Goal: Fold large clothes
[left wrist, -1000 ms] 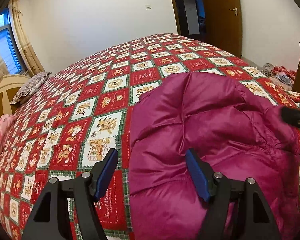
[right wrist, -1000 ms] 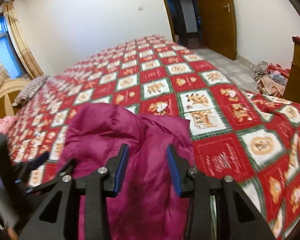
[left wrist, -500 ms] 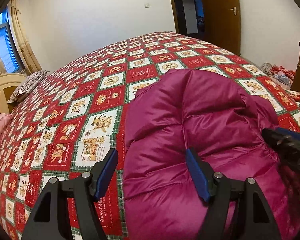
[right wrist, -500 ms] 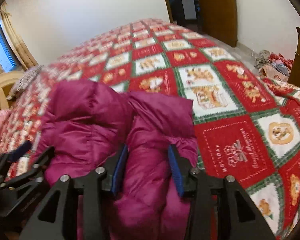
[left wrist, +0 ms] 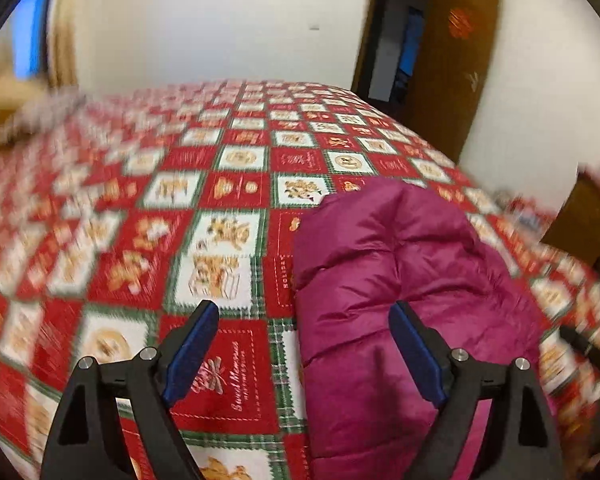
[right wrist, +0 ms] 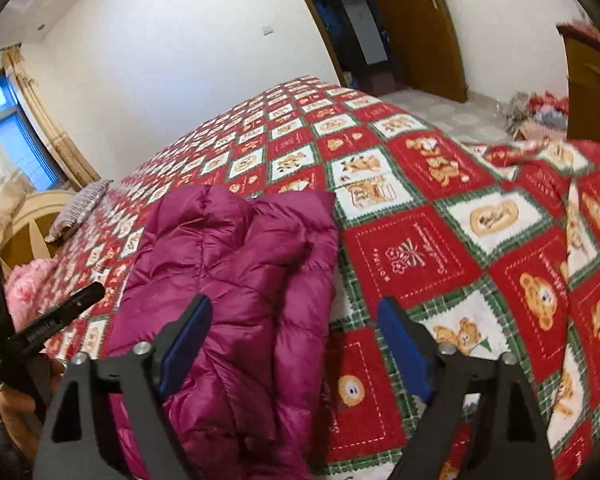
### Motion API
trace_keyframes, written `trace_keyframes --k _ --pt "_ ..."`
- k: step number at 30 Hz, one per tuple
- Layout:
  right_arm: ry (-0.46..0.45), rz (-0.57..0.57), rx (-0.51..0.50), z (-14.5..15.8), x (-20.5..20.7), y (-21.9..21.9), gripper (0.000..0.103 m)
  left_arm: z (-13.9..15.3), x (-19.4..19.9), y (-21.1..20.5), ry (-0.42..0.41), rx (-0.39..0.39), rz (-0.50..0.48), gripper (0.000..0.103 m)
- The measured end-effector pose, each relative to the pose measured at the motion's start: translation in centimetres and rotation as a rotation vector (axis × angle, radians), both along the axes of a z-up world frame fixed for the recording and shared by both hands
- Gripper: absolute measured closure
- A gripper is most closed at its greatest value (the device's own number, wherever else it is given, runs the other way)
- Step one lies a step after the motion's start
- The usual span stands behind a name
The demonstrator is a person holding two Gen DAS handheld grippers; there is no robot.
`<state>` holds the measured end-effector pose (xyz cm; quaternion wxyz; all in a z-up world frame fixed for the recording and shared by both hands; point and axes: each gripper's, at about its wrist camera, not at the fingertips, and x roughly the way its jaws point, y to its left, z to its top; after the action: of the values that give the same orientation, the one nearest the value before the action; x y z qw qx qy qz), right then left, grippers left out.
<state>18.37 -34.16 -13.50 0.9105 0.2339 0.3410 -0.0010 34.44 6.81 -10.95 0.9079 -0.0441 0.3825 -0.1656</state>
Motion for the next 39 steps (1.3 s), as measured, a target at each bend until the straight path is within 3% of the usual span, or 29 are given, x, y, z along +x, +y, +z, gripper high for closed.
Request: trace_keyframes --k 3,6,10,19,23,28,39 --pt "-0.017 0.035 0.045 0.3 0.6 -0.1 0.01 -1.0 1.5 1.0 0.079 -0.087 0.02 0.015" --pt "-0.027 0.072 0.02 0.6 1.5 0.3 0.002 -1.8 2.3 0.1 0.107 -0.104 -0.01 0.015" --pt "0.005 0.098 -0.008 -0.2 3.1 0.5 0.001 -3.0 2.8 -1.6 0.146 -0.149 -0.083 0.015" --pt "0.067 0.162 0.003 -3.0 5.9 0.9 0.0 -5.8 3.7 -2.9 0.233 -0.217 -0.126 0.015" --pt "0.095 0.213 0.08 -4.7 6.9 1.2 0.0 -6.2 4.0 -3.5 0.25 -0.203 -0.137 0.015" --pt "0.082 0.302 0.011 -4.4 6.8 3.2 0.0 -6.4 4.1 -4.2 0.236 -0.17 -0.158 0.015" --pt "0.069 0.297 -0.024 -4.8 7.2 3.9 0.0 -6.6 4.4 -4.6 0.223 -0.146 -0.179 0.015"
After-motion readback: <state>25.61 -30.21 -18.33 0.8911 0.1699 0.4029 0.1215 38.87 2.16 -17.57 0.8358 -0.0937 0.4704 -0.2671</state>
